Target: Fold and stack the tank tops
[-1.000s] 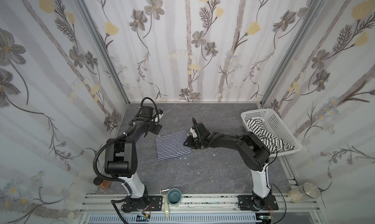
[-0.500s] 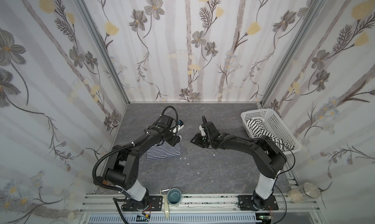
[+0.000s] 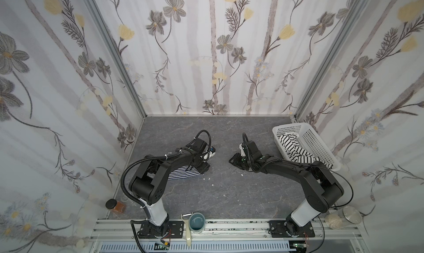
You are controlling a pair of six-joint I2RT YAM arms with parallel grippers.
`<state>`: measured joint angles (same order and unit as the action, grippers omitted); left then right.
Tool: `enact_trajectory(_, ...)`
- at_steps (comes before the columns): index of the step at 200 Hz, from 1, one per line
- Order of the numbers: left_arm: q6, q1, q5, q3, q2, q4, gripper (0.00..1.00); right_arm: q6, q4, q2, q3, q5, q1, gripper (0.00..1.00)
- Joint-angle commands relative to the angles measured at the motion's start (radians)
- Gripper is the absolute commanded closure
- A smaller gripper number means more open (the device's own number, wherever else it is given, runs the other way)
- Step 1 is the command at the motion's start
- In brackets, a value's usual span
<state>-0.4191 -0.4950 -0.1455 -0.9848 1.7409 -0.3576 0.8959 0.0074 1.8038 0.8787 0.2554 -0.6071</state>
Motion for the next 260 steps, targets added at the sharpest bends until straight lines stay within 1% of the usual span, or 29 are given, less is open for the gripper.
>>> enact_trajectory(1,-0.011,0.015,0.069,0.031,-0.018,-0.007,0.38,-0.008,0.036,0.007,0.002,-0.003,0.001,0.64)
enact_trajectory(42,-0.075,0.086,0.13,0.088,-0.052,-0.006,0.38,0.001,0.062,0.027,0.008,0.011,0.001,0.65)
enact_trajectory(88,-0.197,0.197,0.181,0.13,-0.083,-0.009,0.38,0.012,0.072,0.046,0.013,0.02,0.0,0.65)
enact_trajectory(101,-0.233,0.216,0.199,0.139,-0.094,-0.009,0.38,0.015,0.082,0.052,0.013,0.025,0.0,0.65)
enact_trajectory(140,-0.31,0.258,0.203,0.17,-0.164,-0.017,0.38,0.022,0.089,0.053,0.009,0.027,0.001,0.65)
enact_trajectory(148,-0.311,0.267,0.185,0.166,-0.176,-0.037,0.38,0.022,0.089,0.051,0.008,0.026,0.0,0.65)
enact_trajectory(160,-0.302,0.278,0.12,0.154,-0.208,-0.082,0.38,0.021,0.089,0.052,0.009,0.025,0.001,0.65)
enact_trajectory(190,-0.263,0.268,0.013,0.155,-0.291,-0.143,0.36,0.023,0.087,0.054,0.014,0.025,0.001,0.65)
enact_trajectory(241,-0.236,0.261,-0.045,0.229,-0.316,-0.159,0.36,0.023,0.087,0.063,0.025,0.026,-0.001,0.65)
enact_trajectory(260,-0.231,0.26,-0.051,0.251,-0.317,-0.155,0.36,0.024,0.09,0.065,0.024,0.026,-0.001,0.65)
